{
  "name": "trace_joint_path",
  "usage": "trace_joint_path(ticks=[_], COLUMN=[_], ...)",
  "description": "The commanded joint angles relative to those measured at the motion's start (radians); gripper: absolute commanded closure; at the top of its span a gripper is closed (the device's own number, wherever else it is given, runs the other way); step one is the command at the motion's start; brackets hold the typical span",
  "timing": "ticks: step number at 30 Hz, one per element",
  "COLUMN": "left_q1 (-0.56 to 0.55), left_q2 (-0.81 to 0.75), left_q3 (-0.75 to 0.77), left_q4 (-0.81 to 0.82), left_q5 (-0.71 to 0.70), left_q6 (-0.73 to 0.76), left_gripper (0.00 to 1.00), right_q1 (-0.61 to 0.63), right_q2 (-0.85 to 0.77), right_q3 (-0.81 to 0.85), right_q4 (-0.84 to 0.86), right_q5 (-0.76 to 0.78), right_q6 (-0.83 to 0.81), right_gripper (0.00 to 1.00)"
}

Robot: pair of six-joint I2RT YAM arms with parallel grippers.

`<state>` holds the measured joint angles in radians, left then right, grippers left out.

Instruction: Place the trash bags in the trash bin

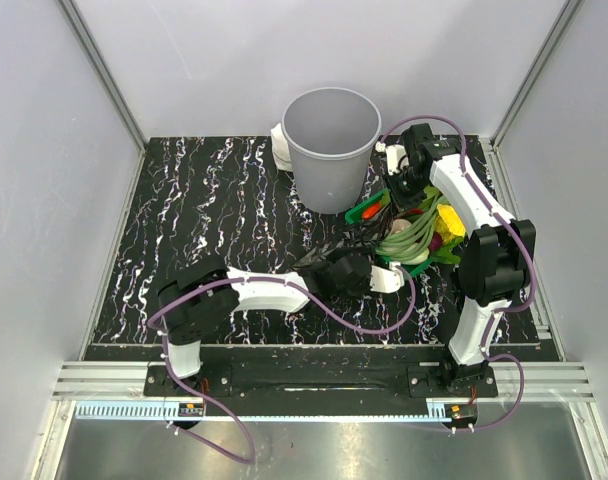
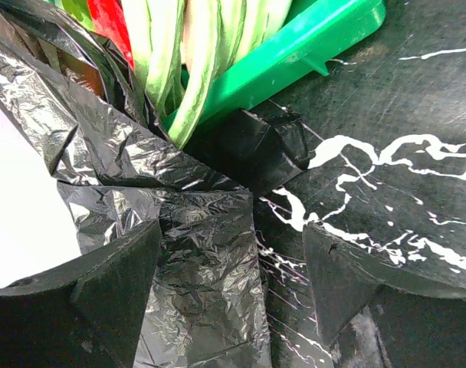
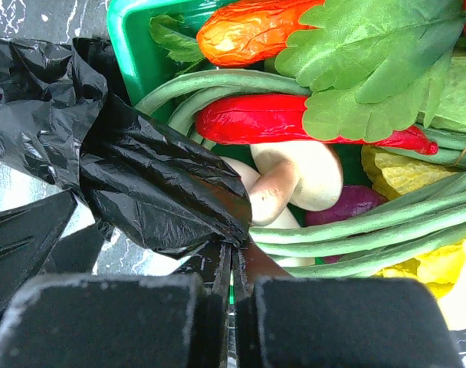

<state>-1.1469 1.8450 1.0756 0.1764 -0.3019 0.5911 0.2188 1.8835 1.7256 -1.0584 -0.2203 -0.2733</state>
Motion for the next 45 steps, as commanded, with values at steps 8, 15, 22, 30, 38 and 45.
trace_joint_path(ticks=[8,15,22,30,38,45], left_q1=[0.003,0.01,0.09,0.245,0.415,0.502], left_q2=[0.023,-0.055,-0.113,-0.217,-0.311,-0.343], left_q3=[0.021,0.026,0.072,0.191,0.337,0.472], left_q4=[0.087,0.006,-0.096,-0.323,-0.5,-0.597], left_q5=[-0.043,0.015,0.125,0.4,0.553,0.55], left_q6=[0.024,-0.014,-0.079,-0.181,-0.218,-0.261], left_gripper=[0.49,0.81,1.0,1.0,1.0,1.0], right_q1=[0.004,0.002,0.004,0.002,0.011,0.066], right_q2=[-0.024,-0.021,-0.027,-0.069,-0.142,-0.219], right_q3=[-0.009,-0.012,-0.023,-0.032,-0.003,0.048], right_q4=[0.021,0.02,0.02,0.02,0.02,0.023], right_q5=[0.013,0.012,0.004,-0.086,-0.218,-0.254], right_q6=[-0.017,-0.018,-0.015,-0.029,-0.056,-0.04], right_gripper=[1.0,1.0,1.0,1.0,0.89,0.55])
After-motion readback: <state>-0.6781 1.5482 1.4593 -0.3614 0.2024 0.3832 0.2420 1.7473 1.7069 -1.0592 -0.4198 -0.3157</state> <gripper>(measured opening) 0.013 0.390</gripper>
